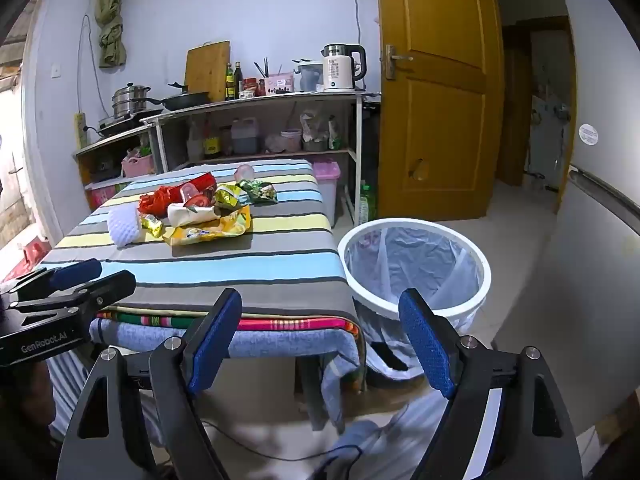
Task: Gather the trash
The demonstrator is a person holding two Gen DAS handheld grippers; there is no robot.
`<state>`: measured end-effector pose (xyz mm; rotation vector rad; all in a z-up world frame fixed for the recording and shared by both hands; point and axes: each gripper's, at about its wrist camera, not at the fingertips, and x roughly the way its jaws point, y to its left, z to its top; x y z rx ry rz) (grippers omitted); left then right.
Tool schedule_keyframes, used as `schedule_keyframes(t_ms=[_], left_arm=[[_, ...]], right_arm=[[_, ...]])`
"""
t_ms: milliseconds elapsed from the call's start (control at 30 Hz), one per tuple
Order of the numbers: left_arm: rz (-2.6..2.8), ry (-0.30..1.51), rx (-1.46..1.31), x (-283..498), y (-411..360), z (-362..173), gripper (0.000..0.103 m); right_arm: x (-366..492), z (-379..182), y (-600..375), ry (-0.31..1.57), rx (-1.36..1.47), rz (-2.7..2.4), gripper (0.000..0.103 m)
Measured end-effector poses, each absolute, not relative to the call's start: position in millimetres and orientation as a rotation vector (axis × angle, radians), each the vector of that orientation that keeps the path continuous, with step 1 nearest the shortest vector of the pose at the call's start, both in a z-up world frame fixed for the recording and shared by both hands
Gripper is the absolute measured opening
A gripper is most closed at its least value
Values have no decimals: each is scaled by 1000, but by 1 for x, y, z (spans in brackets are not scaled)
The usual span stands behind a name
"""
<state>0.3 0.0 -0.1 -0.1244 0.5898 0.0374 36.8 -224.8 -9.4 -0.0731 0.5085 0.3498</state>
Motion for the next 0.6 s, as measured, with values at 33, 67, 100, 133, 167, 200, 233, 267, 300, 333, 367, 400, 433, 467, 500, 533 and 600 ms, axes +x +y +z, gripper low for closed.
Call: schedule_keyframes(t_ms=[33, 67, 100, 133, 167, 200, 233, 267, 300, 333, 367, 400, 433, 467, 500, 533, 600], left_arm=[[37, 590, -124, 0, 0, 0, 70], [37, 589, -124, 1, 0, 0, 70], [38, 589, -124, 1, 1, -1, 70], [39, 585, -118, 0, 0, 0, 70], [40, 585, -119, 0, 0, 0, 70], [41, 584, -118, 0, -1, 0, 70], [41, 584, -118, 0, -1, 0, 70], [41, 583, -118, 0, -1, 0, 70], [41, 582, -118, 0, -1, 0, 70], [37, 585, -119, 0, 0, 0, 70], [36, 585, -119, 0, 0, 0, 70], [36, 585, -119, 0, 0, 0, 70], [37, 585, -119, 0, 0, 0, 70], [37, 584, -119, 0, 0, 0, 70], [38, 585, -118, 0, 0, 0, 70], [37, 585, -119, 0, 0, 0, 70], [36, 585, -119, 0, 0, 0, 70]], right_arm=[[37, -9, -225, 509, -72, 349, 81], [37, -9, -225, 510, -72, 349, 81], [37, -10, -225, 513, -71, 349, 81], [37, -10, -226, 515, -69, 348, 81], [37, -10, -226, 516, -69, 347, 81], [38, -9, -226, 518, -68, 346, 81], [38, -9, -226, 520, -68, 346, 81], [38, -9, -226, 522, -69, 344, 81], [40, -11, -225, 522, -69, 344, 81], [42, -12, -223, 522, -70, 343, 81], [39, -10, -225, 514, -71, 346, 81], [36, -8, -226, 508, -72, 349, 81], [37, -9, -226, 509, -69, 348, 81], [37, -8, -225, 510, -69, 348, 81], [36, -7, -225, 510, -70, 348, 81], [36, -8, -225, 511, -70, 347, 81], [37, -8, -225, 511, -69, 348, 81]])
